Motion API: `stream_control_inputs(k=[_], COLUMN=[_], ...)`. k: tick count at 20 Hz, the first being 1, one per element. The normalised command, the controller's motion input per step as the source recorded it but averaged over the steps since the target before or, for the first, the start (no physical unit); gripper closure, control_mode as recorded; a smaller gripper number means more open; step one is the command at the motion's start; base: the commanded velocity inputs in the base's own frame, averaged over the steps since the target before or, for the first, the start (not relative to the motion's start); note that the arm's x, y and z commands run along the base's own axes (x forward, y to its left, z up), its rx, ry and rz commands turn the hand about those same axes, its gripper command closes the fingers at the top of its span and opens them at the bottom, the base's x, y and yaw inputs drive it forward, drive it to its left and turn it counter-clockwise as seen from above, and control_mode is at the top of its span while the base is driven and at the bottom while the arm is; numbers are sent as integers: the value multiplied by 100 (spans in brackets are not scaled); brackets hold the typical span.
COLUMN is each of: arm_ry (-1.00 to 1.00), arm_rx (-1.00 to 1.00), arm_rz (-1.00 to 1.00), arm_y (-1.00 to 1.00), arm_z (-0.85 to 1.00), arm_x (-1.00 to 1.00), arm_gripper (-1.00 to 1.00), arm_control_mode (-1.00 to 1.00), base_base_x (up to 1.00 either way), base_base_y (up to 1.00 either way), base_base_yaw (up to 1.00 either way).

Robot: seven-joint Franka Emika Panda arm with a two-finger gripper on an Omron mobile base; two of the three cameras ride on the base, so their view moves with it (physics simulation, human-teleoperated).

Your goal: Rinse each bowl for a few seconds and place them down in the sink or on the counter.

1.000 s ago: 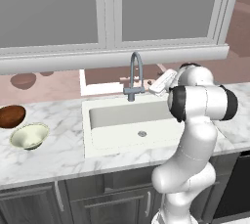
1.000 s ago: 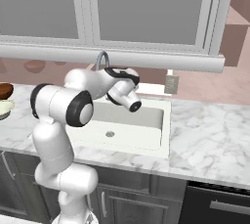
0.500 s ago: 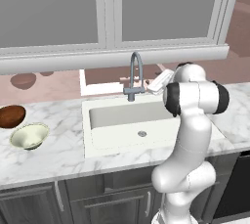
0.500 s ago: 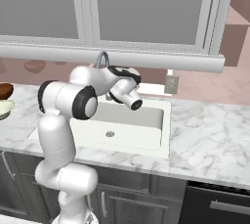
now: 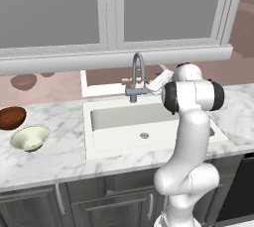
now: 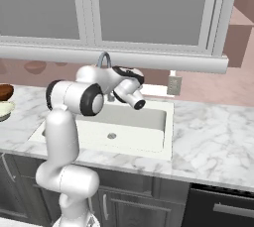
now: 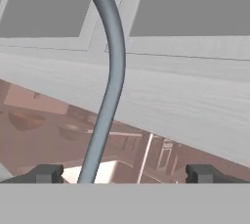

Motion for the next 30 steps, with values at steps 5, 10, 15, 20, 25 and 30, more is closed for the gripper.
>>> stream_control_inputs(k=[5, 10, 15, 20, 25, 30], arm_ry=[1, 3, 3, 2, 2, 2], arm_rx=[3, 2, 2, 2, 4, 5], arm_rz=[0, 0, 0, 0, 0, 0], arm_y=[0, 0, 0, 0, 0, 0], arm_z=[-19, -25, -23, -16, -14, -20], arm_x=[31, 31, 32, 34, 37, 37], arm_gripper=[-100, -100, -100, -100, -100, -100], arm_control_mode=[-100, -100, -100, -100, -100, -100], base_base_x=[0, 0, 0, 0, 0, 0], base_base_y=[0, 0, 0, 0, 0, 0], base_base_yaw=[0, 0, 0, 0, 0, 0])
